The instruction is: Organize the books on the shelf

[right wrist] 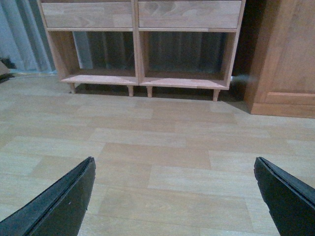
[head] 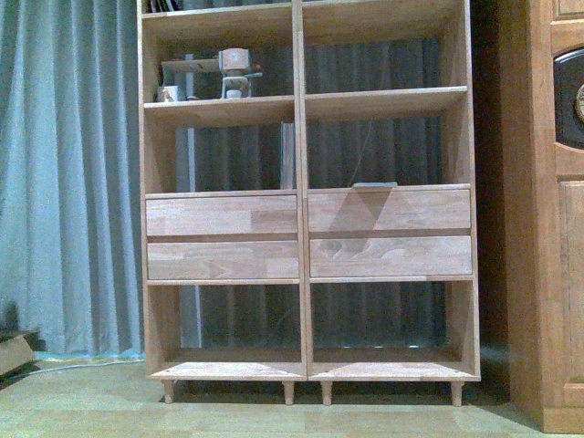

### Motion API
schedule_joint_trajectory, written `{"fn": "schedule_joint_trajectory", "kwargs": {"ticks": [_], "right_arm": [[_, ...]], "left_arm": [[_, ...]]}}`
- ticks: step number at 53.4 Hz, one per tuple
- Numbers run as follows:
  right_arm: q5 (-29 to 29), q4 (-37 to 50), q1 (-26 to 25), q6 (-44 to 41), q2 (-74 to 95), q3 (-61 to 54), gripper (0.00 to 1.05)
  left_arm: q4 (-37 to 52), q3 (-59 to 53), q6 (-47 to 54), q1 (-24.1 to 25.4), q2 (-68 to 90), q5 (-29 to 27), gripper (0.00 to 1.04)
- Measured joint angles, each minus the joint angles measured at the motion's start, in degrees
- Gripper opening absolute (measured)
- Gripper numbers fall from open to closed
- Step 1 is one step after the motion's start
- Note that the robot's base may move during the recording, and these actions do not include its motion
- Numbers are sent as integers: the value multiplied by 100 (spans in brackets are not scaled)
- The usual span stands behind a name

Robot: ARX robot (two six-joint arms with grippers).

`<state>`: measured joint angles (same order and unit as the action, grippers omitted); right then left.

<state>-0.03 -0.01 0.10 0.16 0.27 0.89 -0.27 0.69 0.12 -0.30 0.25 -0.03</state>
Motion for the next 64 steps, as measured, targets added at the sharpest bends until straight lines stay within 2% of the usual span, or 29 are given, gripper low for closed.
{"fn": "schedule_joint_trajectory", "kwargs": {"ticks": [64], "right_arm": [[0, 0, 0, 0, 0, 0, 98]], "left_arm": [[0, 0, 0, 0, 0, 0, 98]]}}
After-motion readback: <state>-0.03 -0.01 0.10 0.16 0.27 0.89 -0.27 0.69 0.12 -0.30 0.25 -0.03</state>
